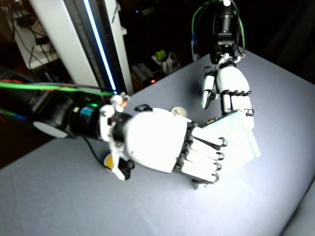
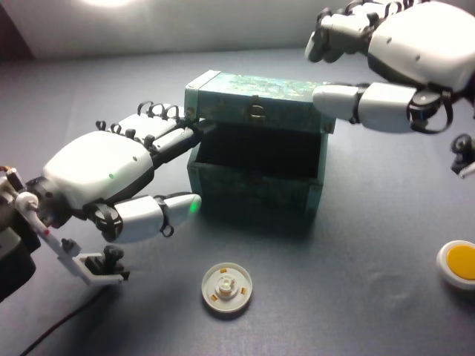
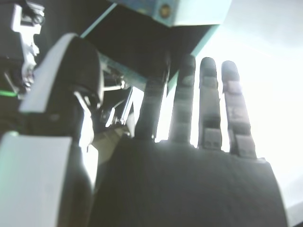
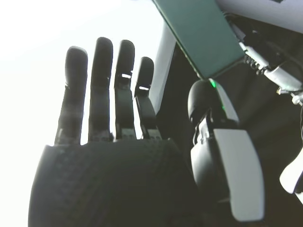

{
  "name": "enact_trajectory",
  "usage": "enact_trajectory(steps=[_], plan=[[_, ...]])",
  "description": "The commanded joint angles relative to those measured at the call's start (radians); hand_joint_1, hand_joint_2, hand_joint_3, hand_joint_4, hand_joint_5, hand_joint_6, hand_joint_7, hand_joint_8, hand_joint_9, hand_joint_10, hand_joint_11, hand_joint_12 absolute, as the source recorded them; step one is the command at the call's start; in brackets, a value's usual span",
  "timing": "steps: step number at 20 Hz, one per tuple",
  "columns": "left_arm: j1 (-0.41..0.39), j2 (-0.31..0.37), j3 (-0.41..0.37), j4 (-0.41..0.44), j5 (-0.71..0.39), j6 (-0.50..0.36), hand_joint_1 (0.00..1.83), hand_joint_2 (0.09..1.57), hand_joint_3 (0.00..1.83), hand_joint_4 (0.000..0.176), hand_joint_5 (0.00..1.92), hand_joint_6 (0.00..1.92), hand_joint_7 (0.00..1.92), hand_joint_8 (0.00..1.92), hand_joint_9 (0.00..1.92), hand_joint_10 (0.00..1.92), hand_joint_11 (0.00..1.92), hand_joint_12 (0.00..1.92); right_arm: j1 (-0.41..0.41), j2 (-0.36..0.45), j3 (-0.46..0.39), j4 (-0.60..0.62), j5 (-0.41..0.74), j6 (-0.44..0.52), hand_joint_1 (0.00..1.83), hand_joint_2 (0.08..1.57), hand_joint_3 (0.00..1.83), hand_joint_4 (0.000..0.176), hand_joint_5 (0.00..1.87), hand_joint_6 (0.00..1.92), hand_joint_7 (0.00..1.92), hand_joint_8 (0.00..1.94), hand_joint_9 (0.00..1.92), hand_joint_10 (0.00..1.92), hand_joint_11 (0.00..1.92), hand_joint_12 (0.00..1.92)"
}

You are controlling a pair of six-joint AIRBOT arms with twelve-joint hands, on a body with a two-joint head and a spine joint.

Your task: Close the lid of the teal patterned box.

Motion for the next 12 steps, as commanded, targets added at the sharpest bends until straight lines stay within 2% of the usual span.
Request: enact_trajectory(steps=[1,2,3,4,5,6,7,8,9,10,11,12], plan=[[0.001,0.009,-0.003,-0.004,-0.146,-0.010,0.24,1.42,0.00,0.046,0.06,0.01,0.00,0.00,0.00,0.00,0.01,0.20,-0.002,0.014,-0.005,-0.009,0.151,0.022,0.15,1.32,0.00,0.000,0.24,0.74,0.41,0.39,0.16,1.03,0.00,1.78],[0.008,0.011,-0.007,-0.004,-0.153,-0.013,0.21,1.41,0.00,0.051,0.06,0.00,0.00,0.00,0.00,0.00,0.00,0.22,-0.008,0.017,-0.009,-0.010,0.159,0.029,0.15,1.32,0.00,0.000,0.25,0.71,0.40,0.30,0.12,1.00,0.00,1.76],[0.019,0.016,-0.014,-0.004,-0.165,-0.017,0.11,1.38,0.00,0.045,0.08,0.01,0.01,0.00,0.00,0.00,0.00,0.24,-0.020,0.025,-0.016,-0.013,0.176,0.041,0.15,1.34,0.00,0.000,0.22,0.71,0.39,0.29,0.07,1.10,0.00,1.83],[0.028,0.025,-0.025,-0.003,-0.179,-0.017,0.05,1.38,0.00,0.054,0.13,0.02,0.09,0.01,0.02,0.01,0.00,0.30,-0.033,0.034,-0.025,-0.014,0.194,0.050,0.15,1.35,0.00,0.000,0.15,0.82,0.31,0.36,0.01,1.18,0.00,1.88],[0.035,0.033,-0.033,-0.001,-0.194,-0.017,0.05,1.39,0.00,0.051,0.21,0.04,0.18,0.02,0.08,0.03,0.00,0.46,-0.041,0.043,-0.032,-0.015,0.210,0.057,0.15,1.36,0.00,0.000,0.12,0.89,0.27,0.50,0.00,1.25,0.00,1.91],[0.039,0.039,-0.040,0.001,-0.204,-0.017,0.10,1.38,0.00,0.030,0.33,0.06,0.29,0.02,0.22,0.07,0.00,0.94,-0.047,0.049,-0.037,-0.015,0.220,0.060,0.14,1.38,0.00,0.000,0.15,0.92,0.30,0.72,0.11,1.36,0.05,1.92],[0.046,0.054,-0.053,0.007,-0.228,-0.017,0.10,1.38,0.00,0.030,0.33,0.06,0.29,0.02,0.22,0.07,0.00,0.94,-0.053,0.060,-0.048,-0.016,0.238,0.060,0.14,1.38,0.00,0.000,0.15,0.92,0.30,0.72,0.11,1.36,0.05,1.92],[0.051,0.063,-0.061,0.010,-0.243,-0.017,0.18,1.41,0.00,0.000,0.55,0.14,0.62,0.06,0.53,0.31,0.05,1.59,-0.060,0.070,-0.057,-0.016,0.255,0.060,0.14,1.37,0.00,0.000,0.15,0.83,0.29,0.81,0.12,1.42,0.05,1.92],[0.055,0.071,-0.069,0.014,-0.259,-0.016,0.18,1.41,0.00,0.000,0.55,0.14,0.62,0.06,0.53,0.31,0.05,1.59,-0.068,0.079,-0.067,-0.016,0.275,0.061,0.14,1.37,0.00,0.000,0.15,0.83,0.29,0.81,0.12,1.42,0.05,1.92],[0.057,0.077,-0.073,0.016,-0.273,-0.016,0.18,1.42,0.00,0.000,0.67,0.26,0.82,0.11,0.65,0.57,0.21,1.65,-0.075,0.088,-0.075,-0.016,0.293,0.061,0.09,1.37,0.00,0.000,0.08,0.76,0.30,0.68,0.14,1.30,0.02,1.92],[0.058,0.082,-0.078,0.018,-0.284,-0.014,0.23,1.41,0.00,0.000,0.70,0.60,0.98,0.31,0.72,1.02,0.44,1.73,-0.082,0.097,-0.083,-0.016,0.309,0.063,0.11,1.37,0.00,0.000,0.10,0.50,0.38,0.58,0.29,1.37,0.14,1.92],[0.059,0.086,-0.082,0.019,-0.294,-0.010,0.23,1.43,0.00,0.000,0.69,0.73,0.95,0.55,0.75,1.20,0.53,1.79,-0.090,0.106,-0.089,-0.016,0.328,0.065,0.10,1.37,0.00,0.000,0.16,0.50,0.38,0.67,0.33,1.44,0.19,1.92]])
